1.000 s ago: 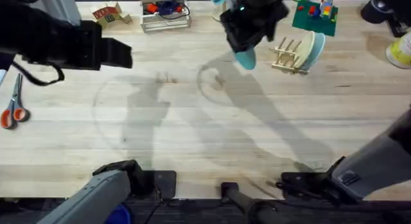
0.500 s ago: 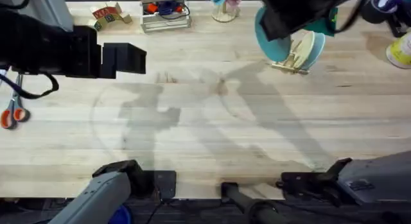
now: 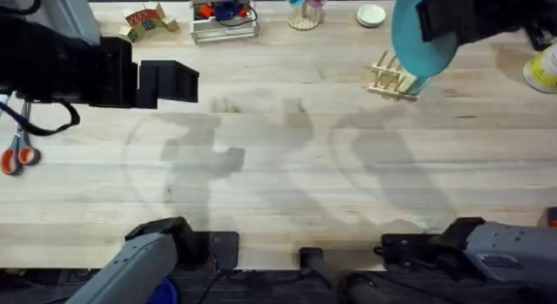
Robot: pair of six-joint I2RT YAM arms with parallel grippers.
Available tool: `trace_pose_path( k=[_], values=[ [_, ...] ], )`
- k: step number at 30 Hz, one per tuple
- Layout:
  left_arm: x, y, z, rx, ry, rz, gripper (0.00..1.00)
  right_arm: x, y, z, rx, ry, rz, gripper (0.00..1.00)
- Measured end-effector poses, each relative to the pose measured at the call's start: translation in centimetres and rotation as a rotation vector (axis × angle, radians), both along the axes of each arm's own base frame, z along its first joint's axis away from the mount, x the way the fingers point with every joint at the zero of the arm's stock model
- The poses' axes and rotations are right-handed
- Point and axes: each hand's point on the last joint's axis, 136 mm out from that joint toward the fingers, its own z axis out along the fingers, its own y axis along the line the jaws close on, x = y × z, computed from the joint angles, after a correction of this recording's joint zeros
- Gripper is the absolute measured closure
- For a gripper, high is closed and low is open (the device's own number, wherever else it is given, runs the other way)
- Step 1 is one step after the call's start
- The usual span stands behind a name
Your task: Pick up the plates from the table one by one and place each into a slot on the dish rack.
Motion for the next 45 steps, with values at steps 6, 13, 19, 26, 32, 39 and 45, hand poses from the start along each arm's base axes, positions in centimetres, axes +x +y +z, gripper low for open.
trace_pose_path(
  k=[6, 13, 19, 26, 32, 39, 45],
  values=[
    [0.0, 0.0, 0.0, 0.0, 0.0, 0.0, 0.005, -1.0, -1.5, 1.7, 0.059, -0.073, -0.076, 0.968],
    [0.0, 0.0, 0.0, 0.0, 0.0, 0.0, 0.005, -3.0, -4.0, 1.7, 0.095, -0.117, -0.179, 0.968],
    [0.0, 0.0, 0.0, -0.001, 0.0, 0.001, 0.006, -3.8, -6.5, 1.3, 0.193, -0.149, -0.4, 0.97],
    [0.0, 0.0, 0.0, -0.002, 0.0, 0.003, 0.006, -3.5, -9.3, 0.8, 0.316, -0.133, -0.684, 0.97],
    [0.0, 0.0, 0.0, -0.002, 0.001, 0.003, 0.006, -3.5, -9.1, 0.5, 0.328, -0.11, -0.683, 0.97],
    [0.0, 0.0, 0.0, -0.001, 0.001, 0.003, 0.006, -2.8, -8.8, -0.2, 0.305, -0.082, -0.683, 0.97],
    [0.0, 0.0, 0.0, -0.002, 0.0, 0.003, 0.006, -2.4, -8.6, -0.6, 0.281, -0.064, -0.671, 0.97]
  ],
)
